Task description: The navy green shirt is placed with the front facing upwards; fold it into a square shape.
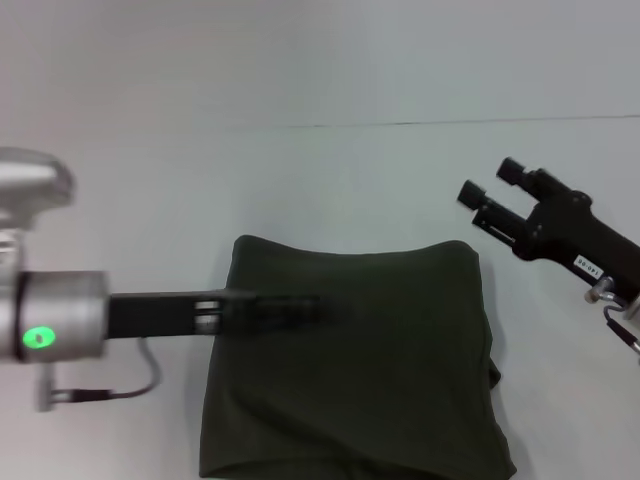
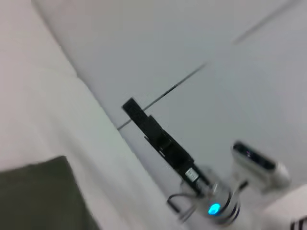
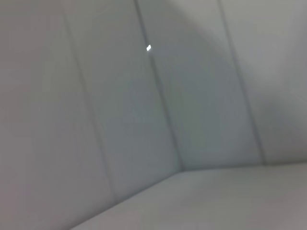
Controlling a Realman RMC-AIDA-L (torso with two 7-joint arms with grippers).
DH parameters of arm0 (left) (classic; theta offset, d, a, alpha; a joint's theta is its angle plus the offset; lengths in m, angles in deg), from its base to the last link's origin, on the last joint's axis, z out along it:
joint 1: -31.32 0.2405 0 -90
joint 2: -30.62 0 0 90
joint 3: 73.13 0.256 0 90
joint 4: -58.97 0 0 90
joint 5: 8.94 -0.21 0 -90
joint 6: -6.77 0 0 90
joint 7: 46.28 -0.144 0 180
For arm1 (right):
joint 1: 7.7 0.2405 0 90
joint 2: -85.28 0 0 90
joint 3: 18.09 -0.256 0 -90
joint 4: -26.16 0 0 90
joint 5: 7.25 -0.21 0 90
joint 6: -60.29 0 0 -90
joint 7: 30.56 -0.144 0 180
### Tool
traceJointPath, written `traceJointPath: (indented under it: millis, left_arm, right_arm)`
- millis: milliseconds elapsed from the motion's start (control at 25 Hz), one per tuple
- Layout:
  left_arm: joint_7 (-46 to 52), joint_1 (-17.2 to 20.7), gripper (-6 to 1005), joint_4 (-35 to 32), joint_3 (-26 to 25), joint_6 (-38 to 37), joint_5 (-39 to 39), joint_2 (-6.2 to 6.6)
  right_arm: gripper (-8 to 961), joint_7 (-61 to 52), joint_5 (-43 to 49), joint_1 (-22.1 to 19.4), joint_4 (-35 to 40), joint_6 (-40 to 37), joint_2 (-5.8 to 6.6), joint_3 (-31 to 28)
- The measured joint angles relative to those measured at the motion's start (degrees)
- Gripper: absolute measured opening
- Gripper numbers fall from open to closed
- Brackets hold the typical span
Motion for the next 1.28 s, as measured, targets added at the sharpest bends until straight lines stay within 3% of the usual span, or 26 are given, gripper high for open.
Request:
traceJointPath:
  millis: [200, 240, 440, 680, 1280]
  left_arm:
    - [-9.26, 3.04, 664, -6.33, -0.53, -0.49, -3.83, 0.82]
    - [-11.41, 3.40, 663, -7.03, -0.60, -0.12, -4.46, 0.71]
    - [-23.22, 5.54, 662, -9.85, -0.51, 3.35, -6.19, -0.71]
    - [-35.65, 10.19, 660, -14.93, -0.43, 4.59, -6.84, -3.11]
    - [-41.40, 15.43, 663, -16.98, -3.67, 3.99, -10.73, -3.62]
  right_arm:
    - [777, -12.87, 0.01, 1.58, 10.56, -5.86, -0.34, 13.52]
    - [777, -12.87, 0.01, 1.58, 10.56, -5.86, -0.34, 13.52]
    - [777, -14.89, 0.01, 0.83, 17.43, -11.95, -0.41, 25.05]
    - [776, -14.66, -0.01, -2.38, 20.08, -12.68, -0.59, 32.59]
    - [776, -9.61, -0.03, -12.91, 21.93, -12.44, -0.41, 33.79]
